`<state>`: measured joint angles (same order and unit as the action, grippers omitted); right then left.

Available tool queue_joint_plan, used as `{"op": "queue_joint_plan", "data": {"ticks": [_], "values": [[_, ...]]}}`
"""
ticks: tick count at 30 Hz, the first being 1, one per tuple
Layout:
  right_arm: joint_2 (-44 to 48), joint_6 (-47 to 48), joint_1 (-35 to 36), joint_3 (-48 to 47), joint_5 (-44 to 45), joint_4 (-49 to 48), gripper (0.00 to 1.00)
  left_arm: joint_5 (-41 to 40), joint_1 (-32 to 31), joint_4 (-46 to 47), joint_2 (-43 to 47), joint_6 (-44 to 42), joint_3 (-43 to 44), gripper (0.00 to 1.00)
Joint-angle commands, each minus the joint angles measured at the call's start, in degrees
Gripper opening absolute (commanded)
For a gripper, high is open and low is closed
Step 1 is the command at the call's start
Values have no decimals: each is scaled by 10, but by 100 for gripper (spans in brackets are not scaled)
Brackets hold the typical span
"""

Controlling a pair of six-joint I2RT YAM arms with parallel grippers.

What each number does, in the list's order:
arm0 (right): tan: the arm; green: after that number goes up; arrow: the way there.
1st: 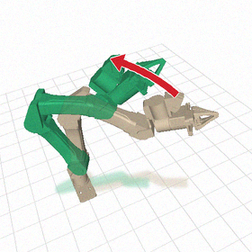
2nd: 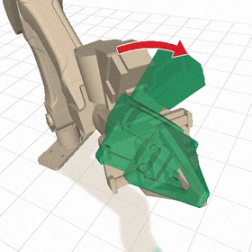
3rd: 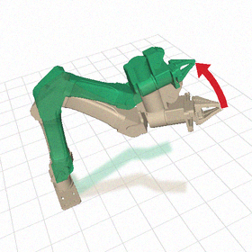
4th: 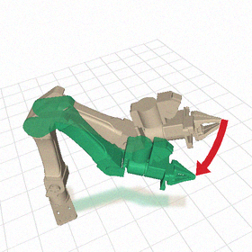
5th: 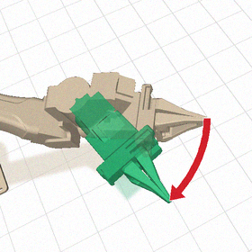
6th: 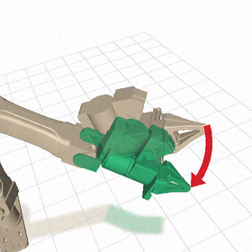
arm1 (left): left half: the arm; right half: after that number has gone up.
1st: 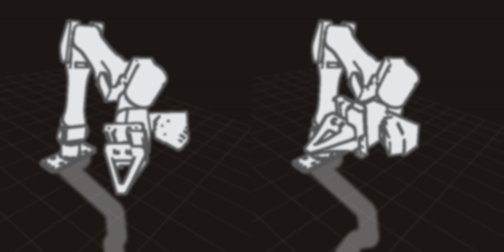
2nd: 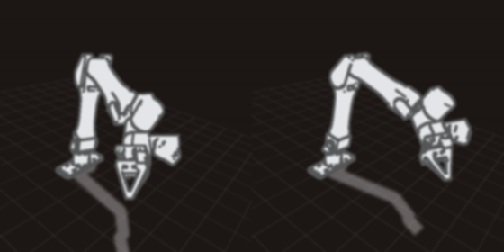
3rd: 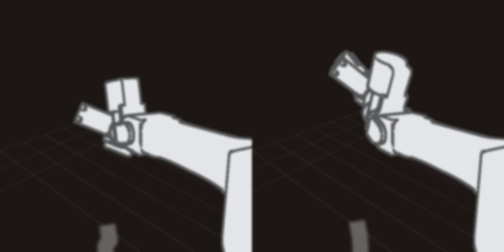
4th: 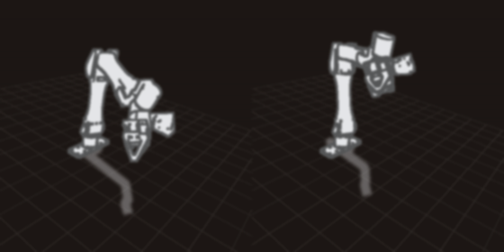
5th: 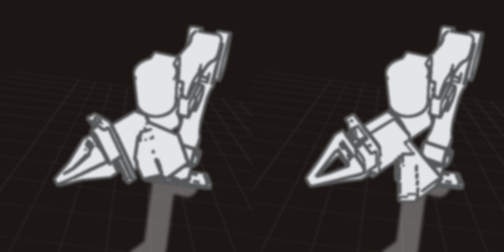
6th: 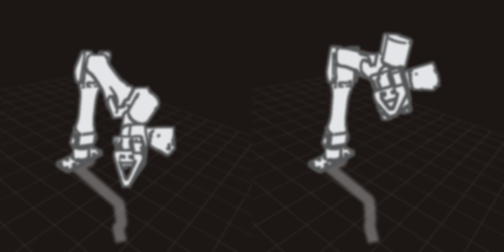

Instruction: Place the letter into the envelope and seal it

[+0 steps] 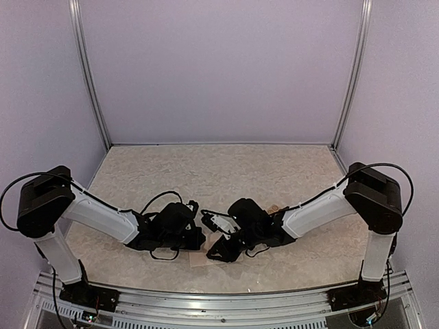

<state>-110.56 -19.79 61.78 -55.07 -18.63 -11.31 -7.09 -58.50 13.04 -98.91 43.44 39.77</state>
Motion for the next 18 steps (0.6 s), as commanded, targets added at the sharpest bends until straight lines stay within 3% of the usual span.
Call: {"op": "queue_joint_plan", "data": {"ticks": [1, 11, 14, 18], "values": [[13, -18, 7, 32, -24, -1, 33, 9, -5, -42, -20, 2, -11, 9], [107, -92, 7, 101, -34, -102, 35, 5, -9, -46, -8, 6, -13, 9], [124, -113, 6, 98, 1, -95, 27, 2, -12, -51, 1, 7, -11, 9], [111, -131, 6, 66, 48, -51, 9, -3, -17, -56, 11, 8, -11, 9]]}}
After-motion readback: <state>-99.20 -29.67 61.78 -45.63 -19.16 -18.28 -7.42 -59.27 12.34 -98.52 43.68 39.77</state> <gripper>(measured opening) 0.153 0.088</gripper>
